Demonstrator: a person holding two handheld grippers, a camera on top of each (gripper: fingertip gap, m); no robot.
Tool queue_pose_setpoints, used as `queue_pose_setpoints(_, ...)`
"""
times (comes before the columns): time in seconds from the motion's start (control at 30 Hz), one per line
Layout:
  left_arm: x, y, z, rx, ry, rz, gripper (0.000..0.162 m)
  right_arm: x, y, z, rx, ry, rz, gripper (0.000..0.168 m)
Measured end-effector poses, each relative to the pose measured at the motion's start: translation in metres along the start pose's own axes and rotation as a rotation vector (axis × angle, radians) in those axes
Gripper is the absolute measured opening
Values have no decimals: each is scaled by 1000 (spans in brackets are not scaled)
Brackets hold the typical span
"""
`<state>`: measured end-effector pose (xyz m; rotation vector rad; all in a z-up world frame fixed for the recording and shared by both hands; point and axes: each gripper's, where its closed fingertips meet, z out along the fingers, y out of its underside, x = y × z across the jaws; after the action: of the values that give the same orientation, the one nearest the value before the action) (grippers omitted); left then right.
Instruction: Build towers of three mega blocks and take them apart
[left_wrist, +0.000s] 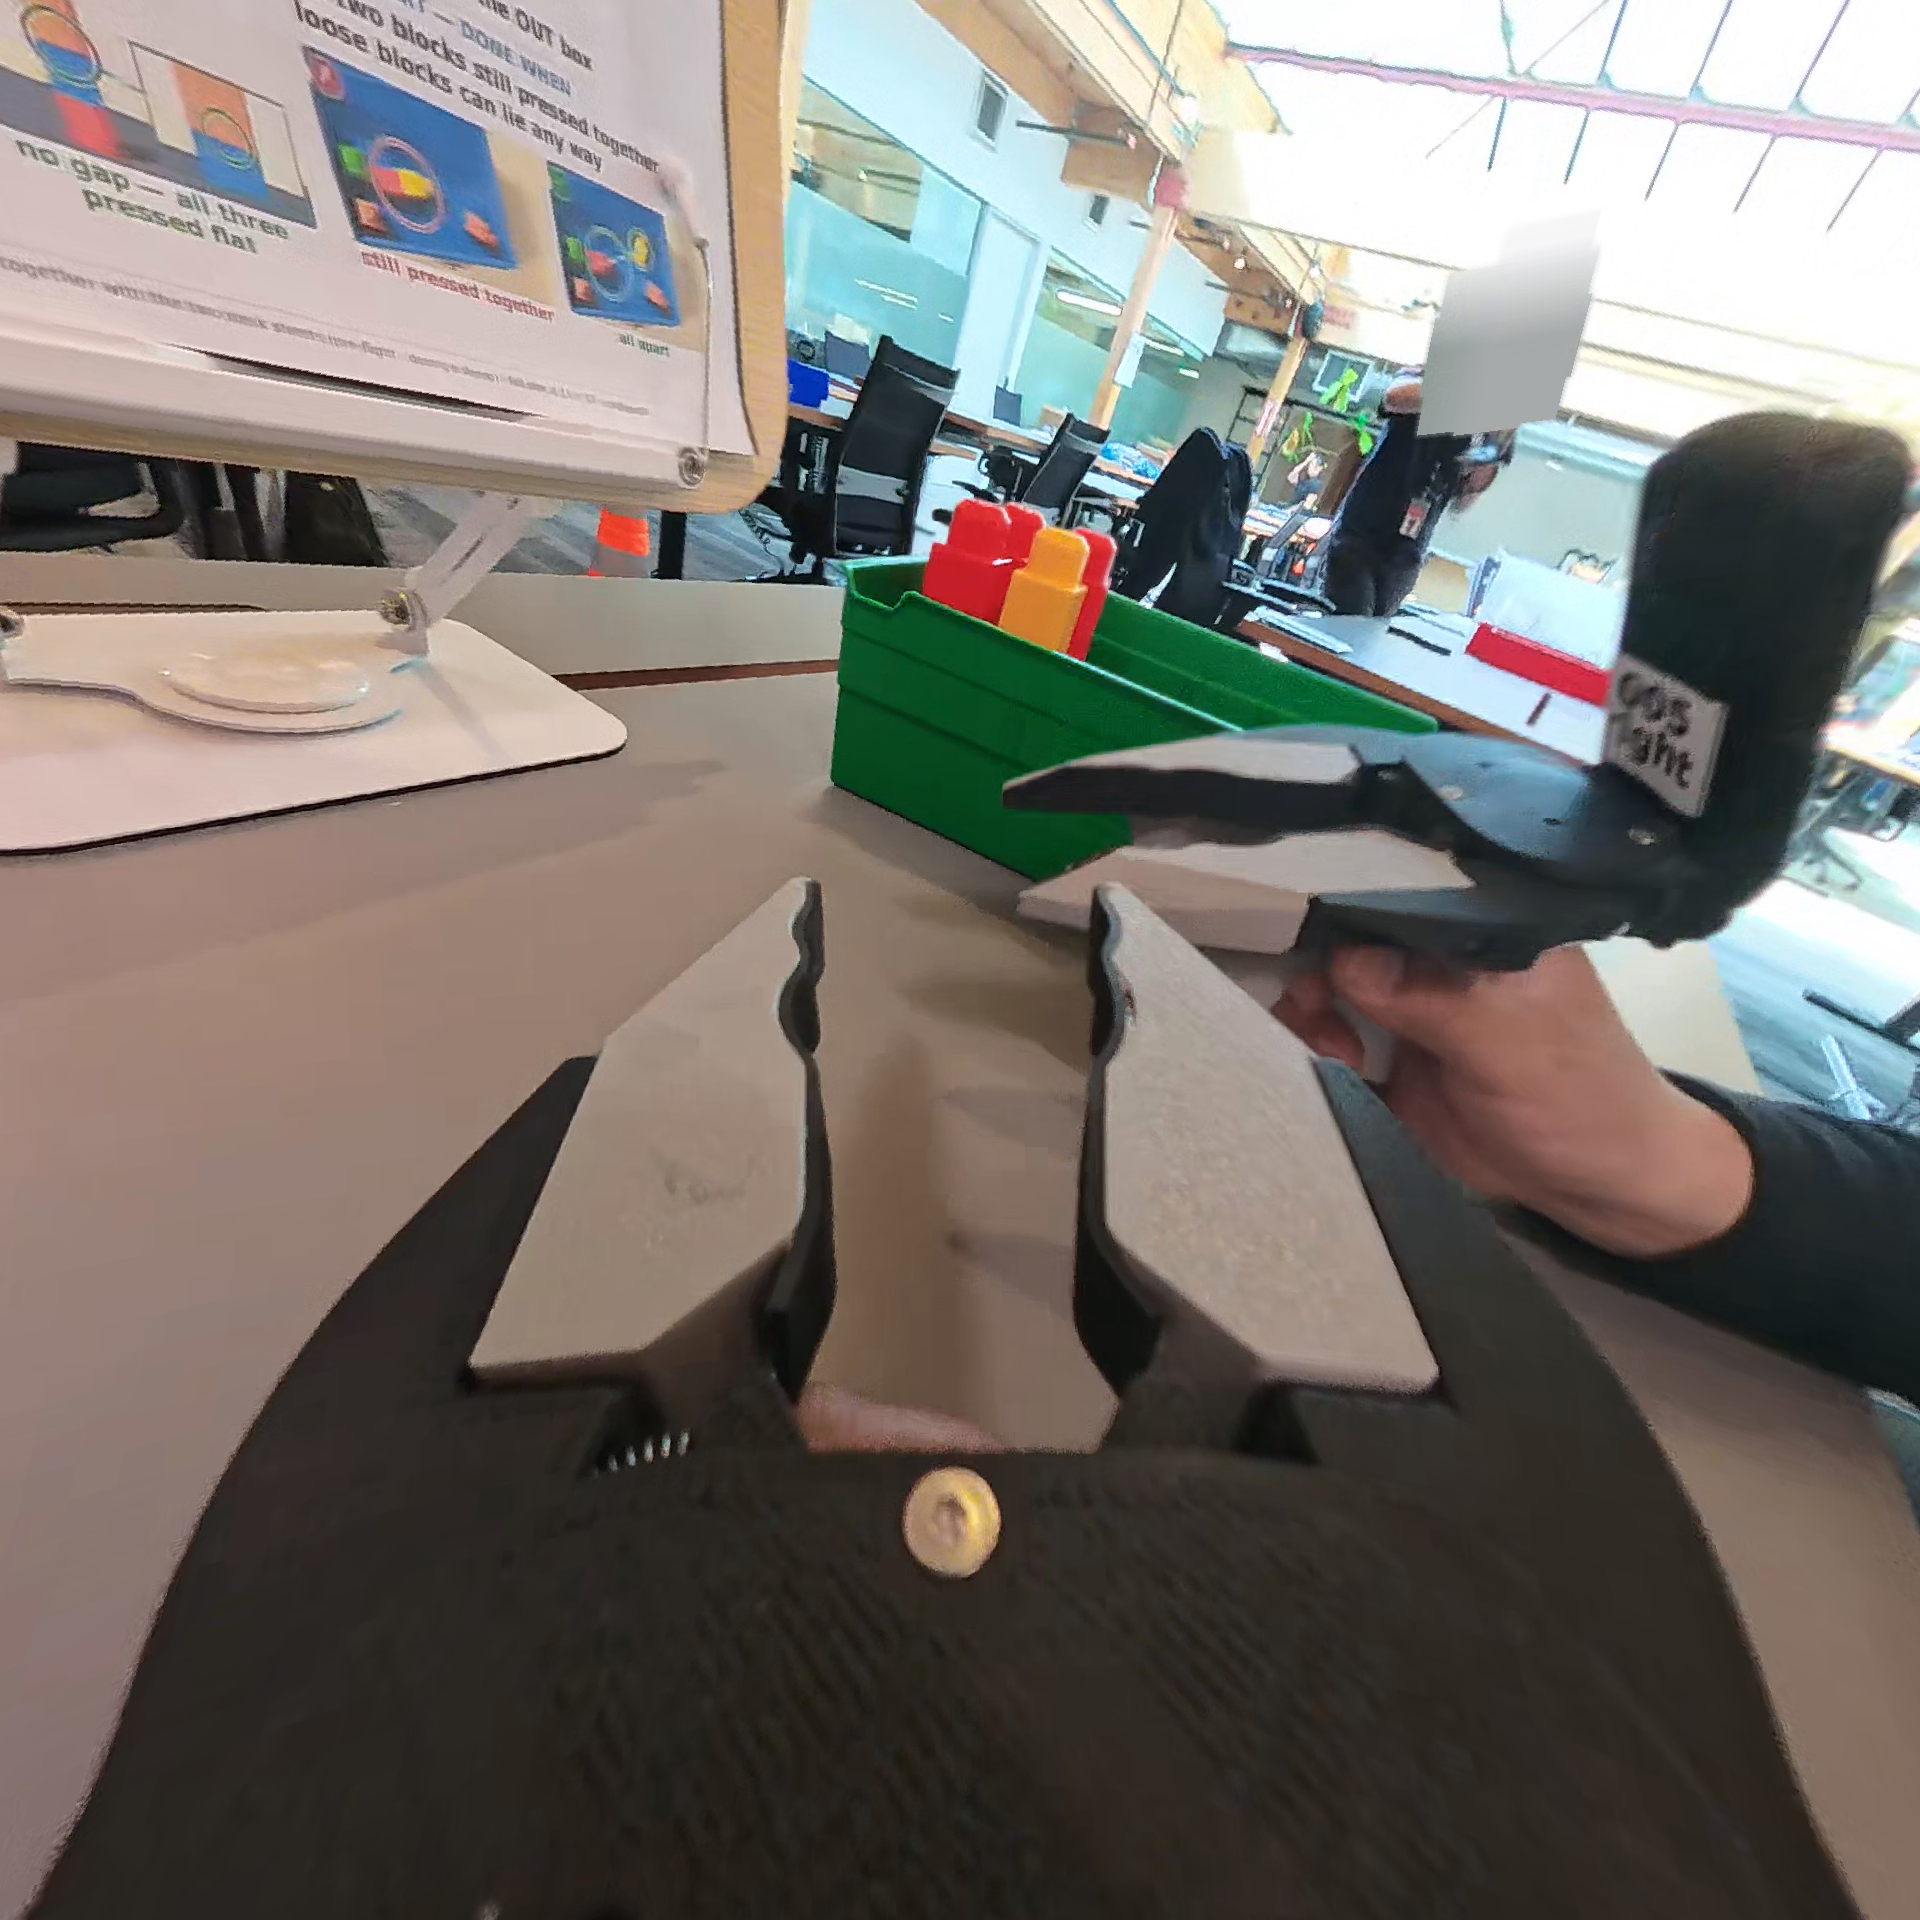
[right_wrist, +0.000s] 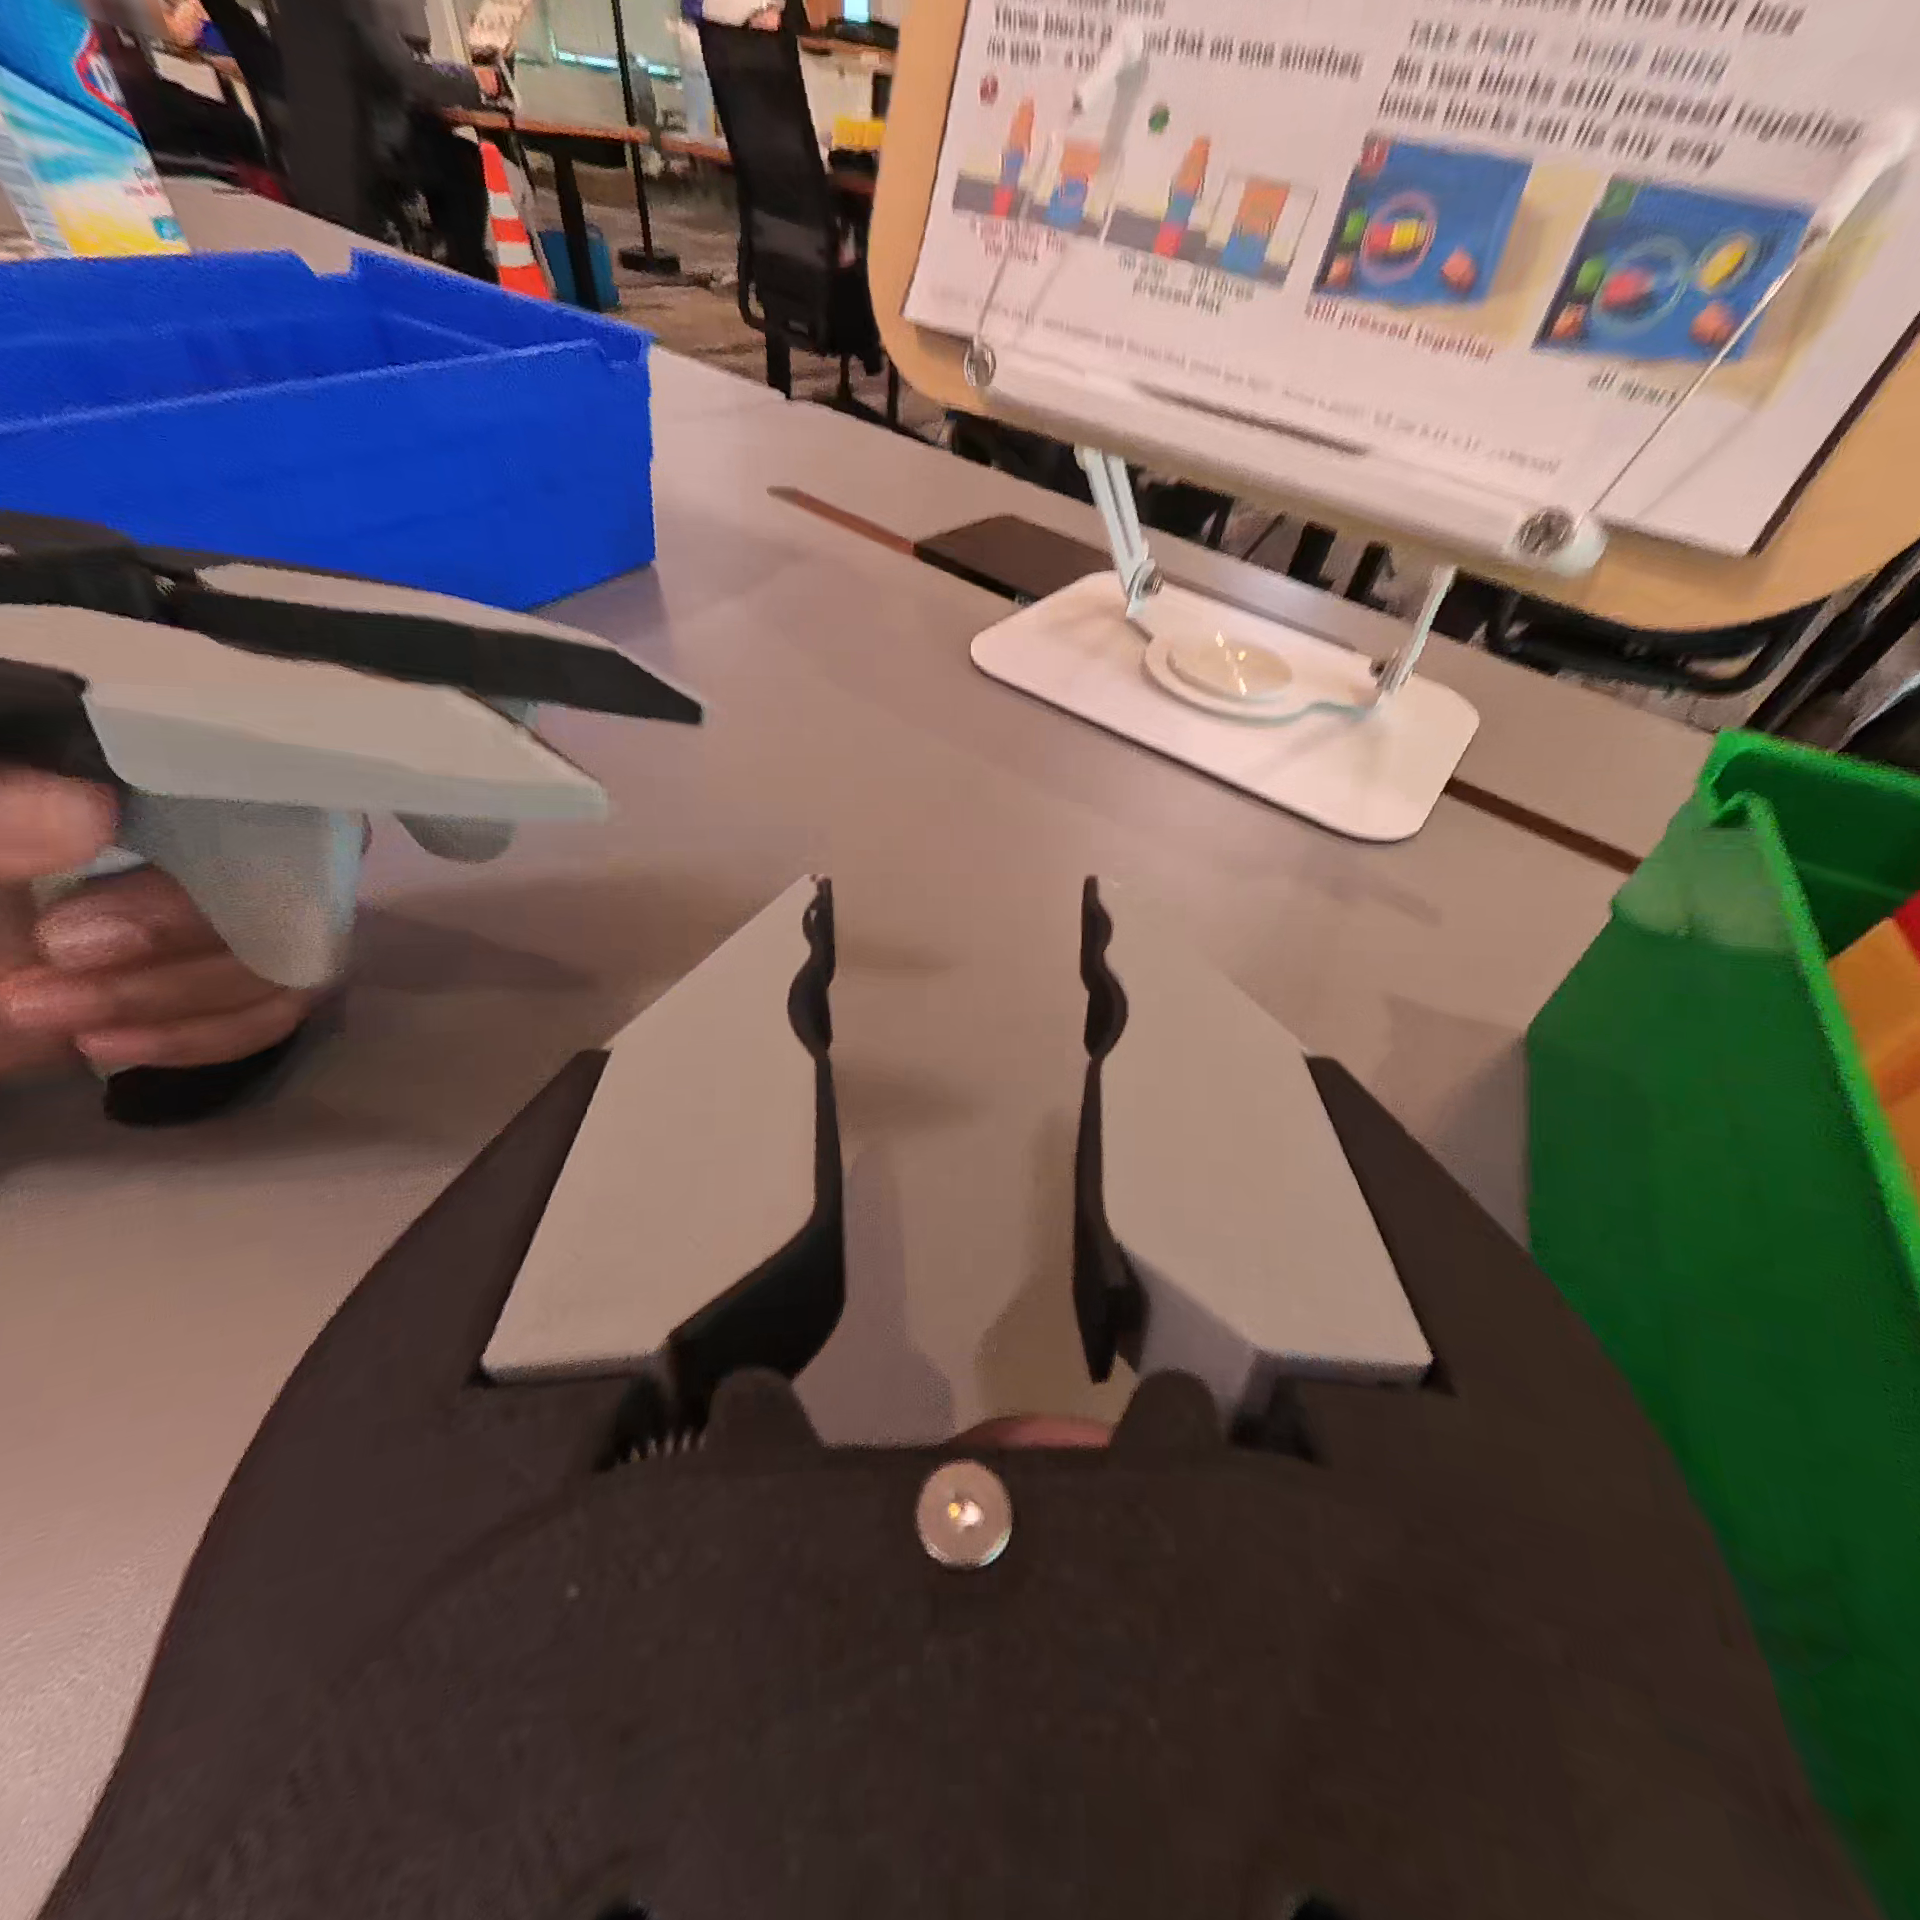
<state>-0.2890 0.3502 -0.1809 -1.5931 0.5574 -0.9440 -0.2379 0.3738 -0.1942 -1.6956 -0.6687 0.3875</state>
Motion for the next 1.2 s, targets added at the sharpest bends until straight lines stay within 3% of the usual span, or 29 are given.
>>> queue_pose_setpoints(0.2,-3,-3,-3,27,3,-32,48,7,24,9,-88,-24,64,50)
queue_pose_setpoints(0.5,2,-3,-8,15,-23,-20,57,-3,31,13,-139,-67,26,51)
queue_pose_setpoints(0.63,26,-47,-35,202,49,-151,59,-6,31,12,-138,-81,17,51)
queue_pose_setpoints(0.73,27,-101,-69,335,-9,-87,59,-8,33,13,-150,-100,32,50)
queue_pose_setpoints(0.83,-13,-143,-98,300,-222,-33,63,-8,35,14,-170,-122,59,50)
queue_pose_setpoints(0.93,-84,-151,-128,116,-477,-23,75,-8,34,14,-164,-133,76,50)
queue_pose_setpoints(1.07,-178,-134,-190,-35,-780,-74,74,-9,34,13,-158,-136,74,50)
queue_pose_setpoints(1.2,-222,-83,-217,-245,-842,-173,71,-11,35,13,-165,-139,54,50)
